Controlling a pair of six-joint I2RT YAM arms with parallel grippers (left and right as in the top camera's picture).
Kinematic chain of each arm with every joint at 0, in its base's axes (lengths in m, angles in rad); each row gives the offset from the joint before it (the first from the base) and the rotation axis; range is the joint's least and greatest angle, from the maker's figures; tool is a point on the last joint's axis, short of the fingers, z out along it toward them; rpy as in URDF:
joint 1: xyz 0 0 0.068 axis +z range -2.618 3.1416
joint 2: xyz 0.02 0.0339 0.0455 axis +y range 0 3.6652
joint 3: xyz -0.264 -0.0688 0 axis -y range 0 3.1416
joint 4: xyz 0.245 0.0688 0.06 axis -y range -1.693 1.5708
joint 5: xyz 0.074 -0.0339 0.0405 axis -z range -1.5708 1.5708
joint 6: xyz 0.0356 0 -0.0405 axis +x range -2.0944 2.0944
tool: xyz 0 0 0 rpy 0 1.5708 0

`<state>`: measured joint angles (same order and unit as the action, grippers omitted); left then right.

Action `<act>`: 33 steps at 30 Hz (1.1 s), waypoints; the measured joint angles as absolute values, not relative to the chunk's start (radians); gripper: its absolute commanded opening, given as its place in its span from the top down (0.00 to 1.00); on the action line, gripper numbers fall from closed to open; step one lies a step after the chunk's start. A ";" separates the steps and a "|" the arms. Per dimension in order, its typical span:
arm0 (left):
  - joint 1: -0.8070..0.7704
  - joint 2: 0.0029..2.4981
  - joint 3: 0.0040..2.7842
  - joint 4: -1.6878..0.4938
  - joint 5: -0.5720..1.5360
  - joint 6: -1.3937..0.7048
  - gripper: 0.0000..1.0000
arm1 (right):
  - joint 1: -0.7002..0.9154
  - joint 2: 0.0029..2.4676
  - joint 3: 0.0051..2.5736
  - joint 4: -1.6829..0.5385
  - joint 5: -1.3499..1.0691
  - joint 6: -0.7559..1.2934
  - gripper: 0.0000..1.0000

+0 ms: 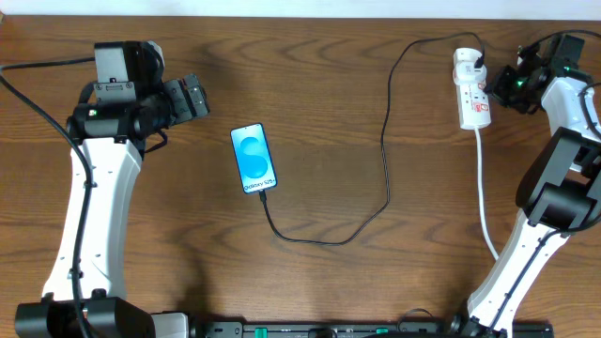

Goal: Plug charger to phone and switch on socket

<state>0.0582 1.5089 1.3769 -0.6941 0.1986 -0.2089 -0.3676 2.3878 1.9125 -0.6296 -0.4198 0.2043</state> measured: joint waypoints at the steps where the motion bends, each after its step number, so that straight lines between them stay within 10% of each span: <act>1: 0.058 1.509 1.377 -0.694 0.199 -0.209 0.01 | -0.367 2.389 1.913 -0.625 -0.419 0.205 0.99; 33: 0.058 1.509 1.377 -0.694 0.199 -0.209 0.01 | -0.324 2.397 1.929 -0.601 -0.331 0.184 0.99</act>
<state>0.0582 1.5089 1.3769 -0.6945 0.1986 -0.2089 -0.3241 2.3966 1.9289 -0.6014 -0.3313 0.1841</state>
